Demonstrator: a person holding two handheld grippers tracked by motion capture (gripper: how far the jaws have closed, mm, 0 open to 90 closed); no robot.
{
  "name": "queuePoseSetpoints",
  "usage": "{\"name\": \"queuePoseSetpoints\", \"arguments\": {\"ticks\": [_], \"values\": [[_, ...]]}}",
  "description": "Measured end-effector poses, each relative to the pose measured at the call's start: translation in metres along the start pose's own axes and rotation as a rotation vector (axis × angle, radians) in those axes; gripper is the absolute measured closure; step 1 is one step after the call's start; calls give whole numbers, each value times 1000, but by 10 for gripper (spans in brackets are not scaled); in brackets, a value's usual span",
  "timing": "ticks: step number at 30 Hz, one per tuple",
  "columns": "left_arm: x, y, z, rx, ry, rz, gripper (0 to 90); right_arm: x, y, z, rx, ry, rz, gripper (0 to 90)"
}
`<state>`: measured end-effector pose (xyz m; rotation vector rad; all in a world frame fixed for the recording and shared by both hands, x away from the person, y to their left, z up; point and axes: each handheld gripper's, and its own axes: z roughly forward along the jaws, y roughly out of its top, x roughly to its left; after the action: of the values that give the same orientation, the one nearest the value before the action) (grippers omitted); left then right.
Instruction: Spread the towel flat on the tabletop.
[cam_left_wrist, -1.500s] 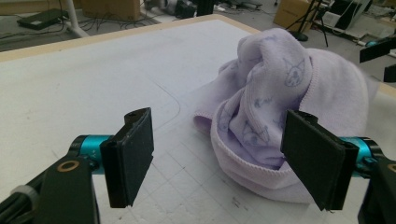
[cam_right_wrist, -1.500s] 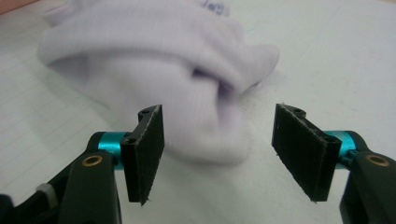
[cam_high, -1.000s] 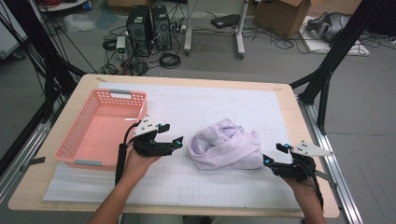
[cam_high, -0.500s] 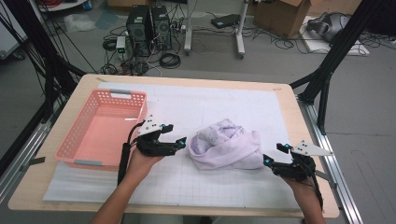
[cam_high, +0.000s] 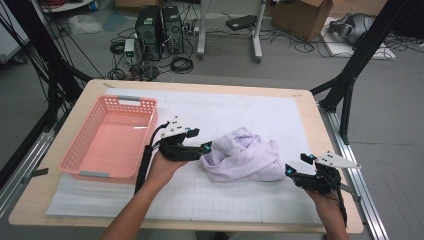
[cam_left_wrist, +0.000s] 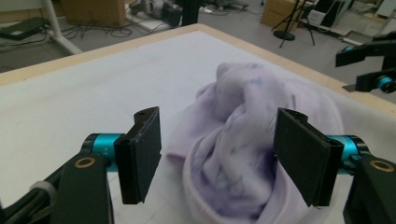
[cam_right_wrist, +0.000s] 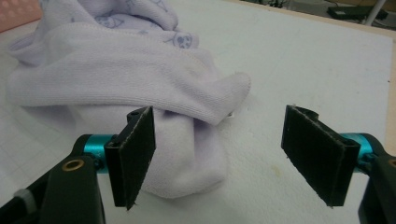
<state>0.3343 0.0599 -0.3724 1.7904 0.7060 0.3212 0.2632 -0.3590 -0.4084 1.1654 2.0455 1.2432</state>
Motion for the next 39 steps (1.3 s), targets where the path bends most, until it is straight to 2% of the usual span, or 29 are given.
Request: {"name": "queuePoseSetpoints", "arguments": {"ticks": [5, 9, 10, 12, 13, 14, 16, 19, 23, 28, 30, 31, 32, 33, 34, 35, 39], "values": [[-13, 11, 31, 37, -32, 26, 326, -1, -2, 1, 8, -9, 9, 263], [-18, 10, 57, 132, -32, 27, 336, -2, -2, 1, 5, -14, 16, 276], [-19, 8, 61, 155, -35, 27, 409, -2, -2, 1, 7, -14, 19, 280], [-21, 5, 64, 185, -44, 41, 712, -2, -2, 2, 11, -12, 24, 284], [-23, 5, 63, 195, -41, 55, 785, -1, -3, 2, 12, -11, 21, 291], [-24, 5, 62, 191, -43, 59, 808, -1, -3, 3, 13, -9, 28, 297], [-25, 5, 57, 173, -37, 59, 819, 0, -2, 4, 14, -8, 22, 301], [-24, 4, 46, 164, -36, 58, 820, 1, 2, 6, -2, 8, 47, 304], [-21, 0, 33, 143, -28, 38, 817, 11, 16, 14, -28, 35, 27, 310], [-18, -2, 23, 128, -18, 35, 817, 27, 40, 47, 4, 112, -5, 312], [-17, -1, 22, 113, -12, 27, 817, 33, 47, 67, 51, 160, -17, 322], [-17, -1, 22, 105, -9, 23, 818, 37, 48, 78, 86, 191, -20, 367], [-16, -1, 21, 104, -5, 21, 818, 40, 48, 86, 127, 232, -22, 475], [-15, -1, 21, 104, -1, 24, 819, 43, 47, 92, 161, 270, -42, 640], [-14, -1, 20, 107, 4, 26, 819, 46, 47, 94, 181, 286, -82, 768], [-13, -1, 18, 111, 16, 30, 819, 49, 46, 93, 178, 276, -109, 854], [-5, -4, 10, 95, 52, 31, 819, 45, 41, 70, 96, 287, -88, 878]]}}
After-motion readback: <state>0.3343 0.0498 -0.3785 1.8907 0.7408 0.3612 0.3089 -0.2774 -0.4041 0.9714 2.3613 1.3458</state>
